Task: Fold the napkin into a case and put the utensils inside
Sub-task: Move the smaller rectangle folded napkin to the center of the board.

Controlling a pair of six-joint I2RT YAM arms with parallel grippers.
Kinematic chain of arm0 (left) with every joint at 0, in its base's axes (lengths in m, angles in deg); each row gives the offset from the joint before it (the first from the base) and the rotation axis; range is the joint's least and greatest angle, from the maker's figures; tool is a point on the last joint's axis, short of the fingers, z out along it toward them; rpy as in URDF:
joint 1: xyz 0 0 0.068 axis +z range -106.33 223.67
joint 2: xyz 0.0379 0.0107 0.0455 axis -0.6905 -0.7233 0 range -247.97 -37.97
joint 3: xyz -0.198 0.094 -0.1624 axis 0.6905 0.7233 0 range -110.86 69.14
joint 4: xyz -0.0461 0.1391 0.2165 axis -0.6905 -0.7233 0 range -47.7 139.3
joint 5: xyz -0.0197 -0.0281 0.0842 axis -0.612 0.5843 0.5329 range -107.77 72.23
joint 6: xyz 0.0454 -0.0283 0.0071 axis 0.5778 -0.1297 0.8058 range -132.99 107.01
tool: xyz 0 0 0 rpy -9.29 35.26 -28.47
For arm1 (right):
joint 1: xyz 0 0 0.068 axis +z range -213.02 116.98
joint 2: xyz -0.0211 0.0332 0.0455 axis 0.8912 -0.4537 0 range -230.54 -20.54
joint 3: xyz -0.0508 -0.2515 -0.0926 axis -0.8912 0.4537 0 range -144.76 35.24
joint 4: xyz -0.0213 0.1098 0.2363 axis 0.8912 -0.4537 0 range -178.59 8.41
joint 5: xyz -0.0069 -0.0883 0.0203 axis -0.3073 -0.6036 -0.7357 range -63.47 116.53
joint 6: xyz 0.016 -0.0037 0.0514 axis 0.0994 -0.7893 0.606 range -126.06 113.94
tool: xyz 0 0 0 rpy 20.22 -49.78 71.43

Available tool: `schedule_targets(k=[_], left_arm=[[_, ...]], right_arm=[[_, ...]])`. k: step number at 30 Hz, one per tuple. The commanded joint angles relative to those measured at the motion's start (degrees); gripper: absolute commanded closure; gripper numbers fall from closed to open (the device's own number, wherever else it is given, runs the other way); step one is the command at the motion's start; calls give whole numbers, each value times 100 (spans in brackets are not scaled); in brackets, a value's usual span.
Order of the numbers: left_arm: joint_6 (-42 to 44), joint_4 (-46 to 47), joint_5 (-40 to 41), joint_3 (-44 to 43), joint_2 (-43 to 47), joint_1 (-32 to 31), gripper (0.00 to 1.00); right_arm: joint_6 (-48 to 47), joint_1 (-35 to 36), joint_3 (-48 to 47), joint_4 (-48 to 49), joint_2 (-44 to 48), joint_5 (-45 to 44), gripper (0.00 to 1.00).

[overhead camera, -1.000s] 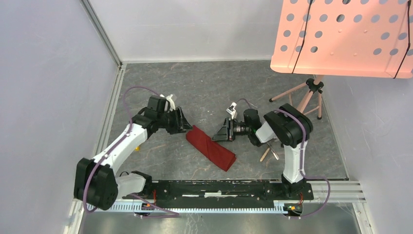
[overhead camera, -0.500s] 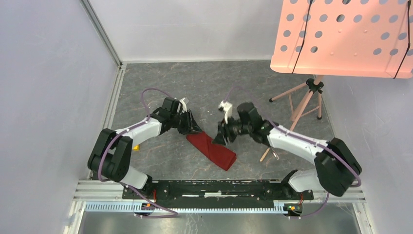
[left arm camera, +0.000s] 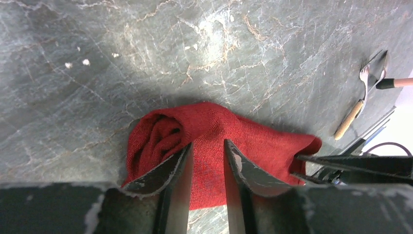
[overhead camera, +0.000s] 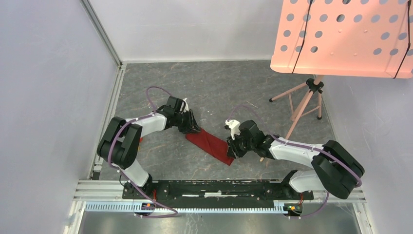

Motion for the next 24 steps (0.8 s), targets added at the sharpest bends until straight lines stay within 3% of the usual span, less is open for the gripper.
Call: schedule_targets(k=[1,6,10,16,19,24], left_arm=[[434,-344,293,-155,597,21,61],[331,-709,21,-291,1442,20,54],[559,-1312,333,-523,2123,52,46],[778,-1912,688,-656,3141,83,35],[796,-2052,632,-618,3553,87,33],[671,-2085,309,-365,4034,82,32]], right_arm=[[-370,23,-257,-684,282,-1026,67],[-425,498,-1152,-1634,544,-1419,50],[-91,1215,-1590,-1805,379,-1377,38],[1155,2255,-1219,-389,-231,-936,26],[1663,2276,-776,381,-341,-1082,24],[1882,2090,-372,591,-304,-1822,18]])
